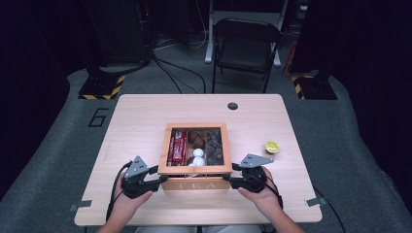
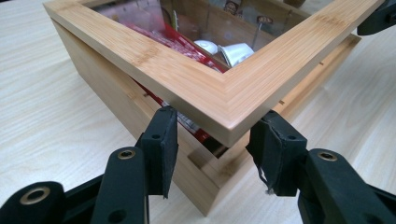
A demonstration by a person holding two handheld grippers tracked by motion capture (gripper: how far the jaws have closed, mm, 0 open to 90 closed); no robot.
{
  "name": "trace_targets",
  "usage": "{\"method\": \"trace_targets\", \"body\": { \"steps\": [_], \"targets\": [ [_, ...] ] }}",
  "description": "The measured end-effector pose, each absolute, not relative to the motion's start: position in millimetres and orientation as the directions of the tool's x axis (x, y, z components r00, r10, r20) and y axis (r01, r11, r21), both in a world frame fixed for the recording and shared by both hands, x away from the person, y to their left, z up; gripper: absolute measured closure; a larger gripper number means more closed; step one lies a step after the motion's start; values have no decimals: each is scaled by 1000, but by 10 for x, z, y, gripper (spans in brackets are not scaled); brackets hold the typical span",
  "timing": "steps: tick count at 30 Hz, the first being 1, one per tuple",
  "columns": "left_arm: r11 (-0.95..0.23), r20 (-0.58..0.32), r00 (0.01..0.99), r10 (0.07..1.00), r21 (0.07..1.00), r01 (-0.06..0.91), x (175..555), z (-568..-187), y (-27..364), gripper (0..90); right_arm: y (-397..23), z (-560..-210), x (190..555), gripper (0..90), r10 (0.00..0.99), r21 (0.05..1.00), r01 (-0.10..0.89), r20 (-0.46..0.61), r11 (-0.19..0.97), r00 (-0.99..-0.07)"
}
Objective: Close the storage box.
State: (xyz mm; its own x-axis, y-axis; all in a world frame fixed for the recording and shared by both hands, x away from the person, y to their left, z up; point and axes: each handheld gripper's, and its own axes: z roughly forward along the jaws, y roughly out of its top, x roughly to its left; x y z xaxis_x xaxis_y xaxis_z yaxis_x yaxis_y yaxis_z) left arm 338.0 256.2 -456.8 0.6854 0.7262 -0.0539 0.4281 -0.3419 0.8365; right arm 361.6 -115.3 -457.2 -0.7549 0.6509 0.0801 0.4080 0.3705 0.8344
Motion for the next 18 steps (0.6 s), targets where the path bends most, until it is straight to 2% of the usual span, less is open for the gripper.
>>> {"method": "trace_targets", "body": {
  "steps": [4,16,17,18],
  "targets": [
    [-372,-27,686,727,824,427,3366,-4593,2553,518,-1151,-4597,3612,473,644,823,410,73,393,-762],
    [-426,-31,697,717,772,472,3357,-4673,2544,502,-1126,-4690,3594,396,640,784,432,60,444,-766],
    [-427,-35,696,717,768,478,3357,-4681,2540,494,-1130,-4703,3601,383,639,783,429,54,450,-768],
    [-407,-52,691,721,776,482,3357,-4683,2545,443,-1132,-4711,3603,365,637,778,438,64,450,-768]
  ]
}}
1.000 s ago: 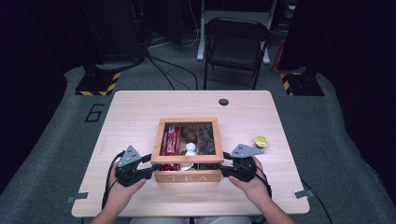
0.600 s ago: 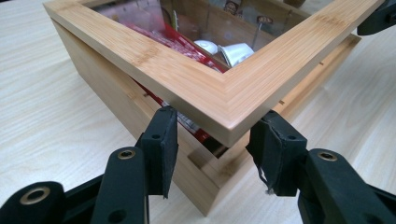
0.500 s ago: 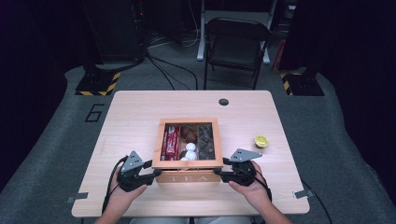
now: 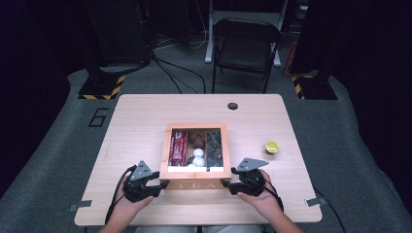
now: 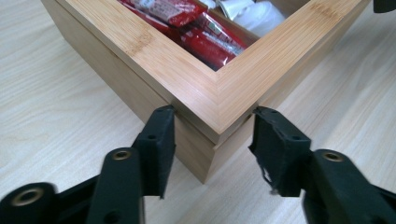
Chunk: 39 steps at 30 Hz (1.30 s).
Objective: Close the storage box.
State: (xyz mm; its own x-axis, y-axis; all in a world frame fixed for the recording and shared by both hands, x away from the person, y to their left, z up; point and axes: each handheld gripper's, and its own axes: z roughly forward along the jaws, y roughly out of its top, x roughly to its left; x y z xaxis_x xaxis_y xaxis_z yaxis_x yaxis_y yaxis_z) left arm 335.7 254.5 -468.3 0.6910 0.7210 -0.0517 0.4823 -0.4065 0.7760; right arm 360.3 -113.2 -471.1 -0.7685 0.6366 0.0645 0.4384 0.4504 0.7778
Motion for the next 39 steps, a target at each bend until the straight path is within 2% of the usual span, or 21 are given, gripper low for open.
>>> {"method": "trace_targets", "body": {
  "steps": [4,15,24,30,39],
  "targets": [
    [-344,-80,676,732,814,469,3345,-4605,2595,409,-1165,-4688,3598,346,637,797,438,88,416,-765],
    [-297,-103,653,750,830,472,3375,-4556,2719,409,-1264,-4552,3584,338,640,852,388,83,352,-764],
    [-243,-127,612,781,840,485,3418,-4551,2841,409,-1462,-4537,3682,344,705,856,443,140,266,-695],
    [-225,-128,584,802,840,493,3452,-4555,2931,408,-1554,-4557,3732,348,747,846,467,132,258,-652],
    [-198,-134,538,832,835,514,3530,-4620,3065,401,-1610,-4630,3800,354,788,835,456,46,307,-614]
  ]
}}
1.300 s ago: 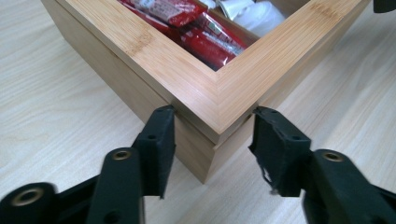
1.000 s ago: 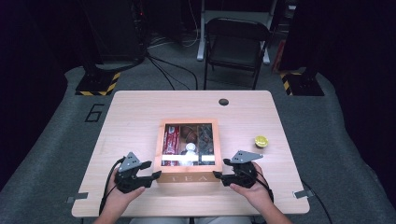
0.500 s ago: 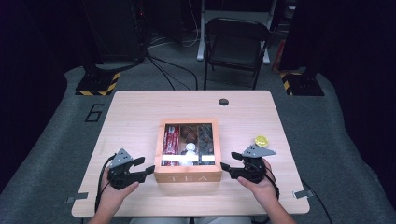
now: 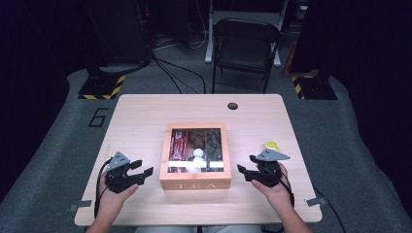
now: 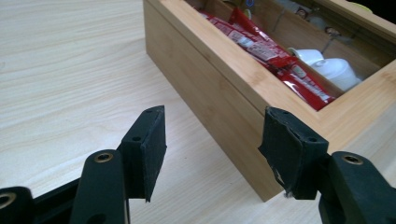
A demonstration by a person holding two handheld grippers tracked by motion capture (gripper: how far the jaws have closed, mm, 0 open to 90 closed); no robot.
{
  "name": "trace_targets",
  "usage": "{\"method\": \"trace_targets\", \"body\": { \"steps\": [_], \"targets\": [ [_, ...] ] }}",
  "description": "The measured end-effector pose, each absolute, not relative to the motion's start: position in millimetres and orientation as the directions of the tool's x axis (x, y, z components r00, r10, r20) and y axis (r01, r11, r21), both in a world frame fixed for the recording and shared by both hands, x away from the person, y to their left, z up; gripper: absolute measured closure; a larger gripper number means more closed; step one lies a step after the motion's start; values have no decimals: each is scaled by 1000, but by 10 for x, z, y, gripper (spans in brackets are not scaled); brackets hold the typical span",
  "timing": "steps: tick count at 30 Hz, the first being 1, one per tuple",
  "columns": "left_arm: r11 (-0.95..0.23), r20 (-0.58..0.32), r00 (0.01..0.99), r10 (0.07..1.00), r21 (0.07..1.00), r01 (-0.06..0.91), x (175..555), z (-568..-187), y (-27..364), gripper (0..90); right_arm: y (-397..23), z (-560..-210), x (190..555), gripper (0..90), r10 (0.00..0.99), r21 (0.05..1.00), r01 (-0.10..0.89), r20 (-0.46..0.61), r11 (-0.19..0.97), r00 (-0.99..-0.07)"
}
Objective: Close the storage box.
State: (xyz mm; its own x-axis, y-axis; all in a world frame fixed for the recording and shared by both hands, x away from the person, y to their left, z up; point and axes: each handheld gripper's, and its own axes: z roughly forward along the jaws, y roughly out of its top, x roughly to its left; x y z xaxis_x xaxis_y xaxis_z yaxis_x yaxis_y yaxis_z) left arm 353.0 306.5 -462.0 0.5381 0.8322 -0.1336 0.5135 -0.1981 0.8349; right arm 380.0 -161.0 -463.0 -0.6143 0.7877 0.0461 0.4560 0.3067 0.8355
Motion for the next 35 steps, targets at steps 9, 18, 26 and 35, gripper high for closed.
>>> {"method": "trace_targets", "body": {
  "steps": [9,18,26,35],
  "targets": [
    [-183,-134,499,856,824,537,3618,-4716,3168,398,-1693,-4757,3898,354,815,814,504,66,289,-575],
    [-189,-122,478,870,812,552,3674,-4787,3231,393,-1704,-4838,3952,354,822,792,521,43,319,-568],
    [-204,-123,493,861,805,557,3713,-4835,3206,393,-1623,-4898,3985,354,810,772,529,31,354,-586],
    [-222,-122,512,850,799,559,3722,-4849,3157,389,-1618,-4917,4007,354,810,770,533,37,350,-585]
  ]
}}
